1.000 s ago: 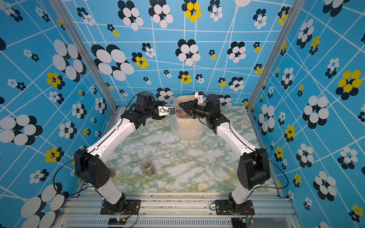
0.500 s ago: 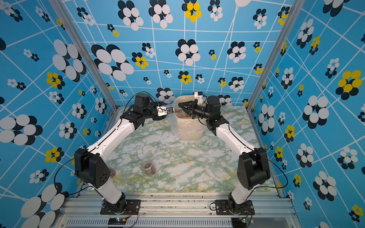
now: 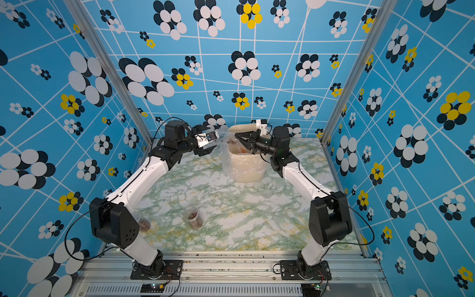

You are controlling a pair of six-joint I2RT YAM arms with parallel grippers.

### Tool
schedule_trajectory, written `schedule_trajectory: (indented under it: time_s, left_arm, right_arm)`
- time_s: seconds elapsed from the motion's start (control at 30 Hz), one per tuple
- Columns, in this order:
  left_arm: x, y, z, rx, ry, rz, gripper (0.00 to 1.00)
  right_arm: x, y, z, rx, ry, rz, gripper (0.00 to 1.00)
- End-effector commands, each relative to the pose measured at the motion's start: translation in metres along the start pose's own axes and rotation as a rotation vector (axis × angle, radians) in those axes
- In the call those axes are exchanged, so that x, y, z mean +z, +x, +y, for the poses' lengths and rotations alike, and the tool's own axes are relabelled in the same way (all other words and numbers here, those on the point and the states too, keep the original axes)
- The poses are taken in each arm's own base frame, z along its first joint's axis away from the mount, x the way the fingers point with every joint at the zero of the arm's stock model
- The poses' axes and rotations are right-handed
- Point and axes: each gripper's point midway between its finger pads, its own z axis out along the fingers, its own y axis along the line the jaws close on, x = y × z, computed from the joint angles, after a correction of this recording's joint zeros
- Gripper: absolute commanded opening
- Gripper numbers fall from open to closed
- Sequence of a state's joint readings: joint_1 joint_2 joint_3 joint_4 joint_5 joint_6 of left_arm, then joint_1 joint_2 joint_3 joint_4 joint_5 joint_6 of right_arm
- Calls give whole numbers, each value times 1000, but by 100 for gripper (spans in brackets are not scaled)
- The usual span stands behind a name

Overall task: Empty the moldy dried flower tea in the jars
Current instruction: Pour the moldy dried flower tea into the trash bin.

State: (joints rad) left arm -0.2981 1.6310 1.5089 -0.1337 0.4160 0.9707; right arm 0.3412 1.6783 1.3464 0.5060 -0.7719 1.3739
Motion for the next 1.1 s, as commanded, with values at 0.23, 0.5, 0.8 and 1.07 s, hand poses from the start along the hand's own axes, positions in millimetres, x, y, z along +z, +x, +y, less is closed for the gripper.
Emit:
schedule_trajectory:
  time_s: [0.23, 0.5, 0.8, 1.07]
  left_arm:
    - [-40, -29, 30, -256, -146, -165, 99]
    - [-95, -36, 63, -880, -345, -324, 100]
    - [-91, -10, 49, -1547, -223, -298, 100]
    - [-65, -11, 46, -1875, -58, -337, 99]
  right_arm:
    - [-6, -3, 15, -49, -69, -12, 0]
    - [-5, -3, 17, -64, -95, 3, 0]
    - [-5, -2, 23, -66, -138, 13, 0]
    - [-6, 1, 28, -70, -164, 28, 0]
